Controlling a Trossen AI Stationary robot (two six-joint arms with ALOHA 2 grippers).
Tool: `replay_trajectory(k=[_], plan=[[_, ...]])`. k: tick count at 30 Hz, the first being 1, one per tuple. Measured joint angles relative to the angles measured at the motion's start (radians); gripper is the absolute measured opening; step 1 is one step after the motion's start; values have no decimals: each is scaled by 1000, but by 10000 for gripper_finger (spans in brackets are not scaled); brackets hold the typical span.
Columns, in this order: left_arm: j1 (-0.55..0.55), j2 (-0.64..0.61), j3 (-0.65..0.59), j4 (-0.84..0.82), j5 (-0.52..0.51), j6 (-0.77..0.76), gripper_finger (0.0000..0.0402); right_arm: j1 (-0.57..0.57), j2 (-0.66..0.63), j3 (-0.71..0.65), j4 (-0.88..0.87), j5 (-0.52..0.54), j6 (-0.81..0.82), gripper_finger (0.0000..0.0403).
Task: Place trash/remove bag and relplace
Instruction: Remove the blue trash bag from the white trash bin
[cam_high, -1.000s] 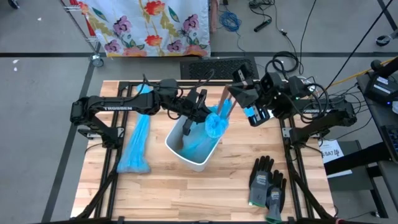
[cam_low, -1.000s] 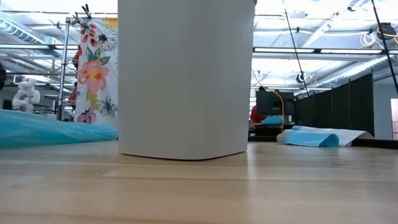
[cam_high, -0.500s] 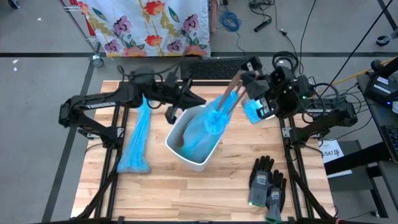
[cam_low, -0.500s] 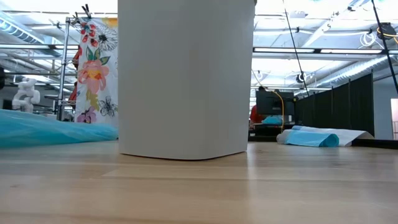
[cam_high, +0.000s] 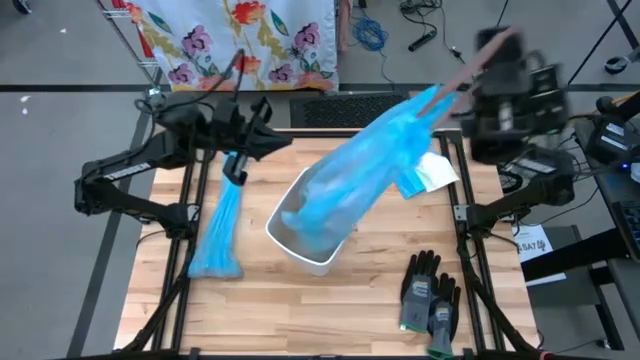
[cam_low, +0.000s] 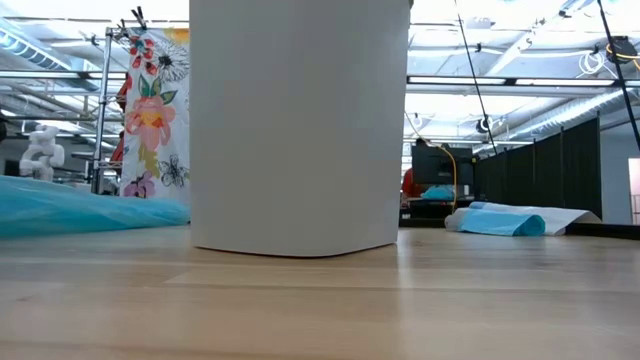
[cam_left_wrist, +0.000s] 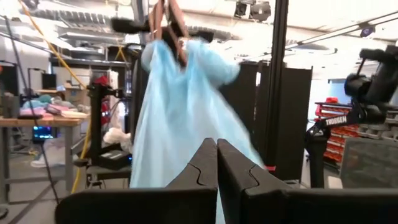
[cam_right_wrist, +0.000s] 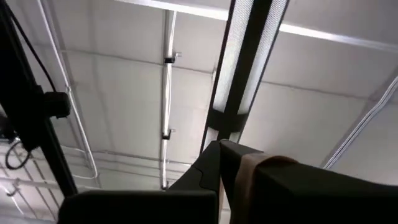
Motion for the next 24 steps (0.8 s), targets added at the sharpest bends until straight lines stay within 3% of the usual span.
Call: replay_trajectory(k=[8, 12, 16, 24], plan=[[49, -59, 0, -120, 0, 78, 0, -13, 8, 386, -397, 0, -187, 0], [67, -76, 0, -155, 0, 81, 0, -12, 4, 506, -650, 44, -186, 0], [81, -88, 0, -193, 0, 122, 0, -9, 18, 517, -889, 147, -141, 0], [83, -89, 0, -205, 0, 123, 0, -8, 92, 503, -997, 257, -18, 0]])
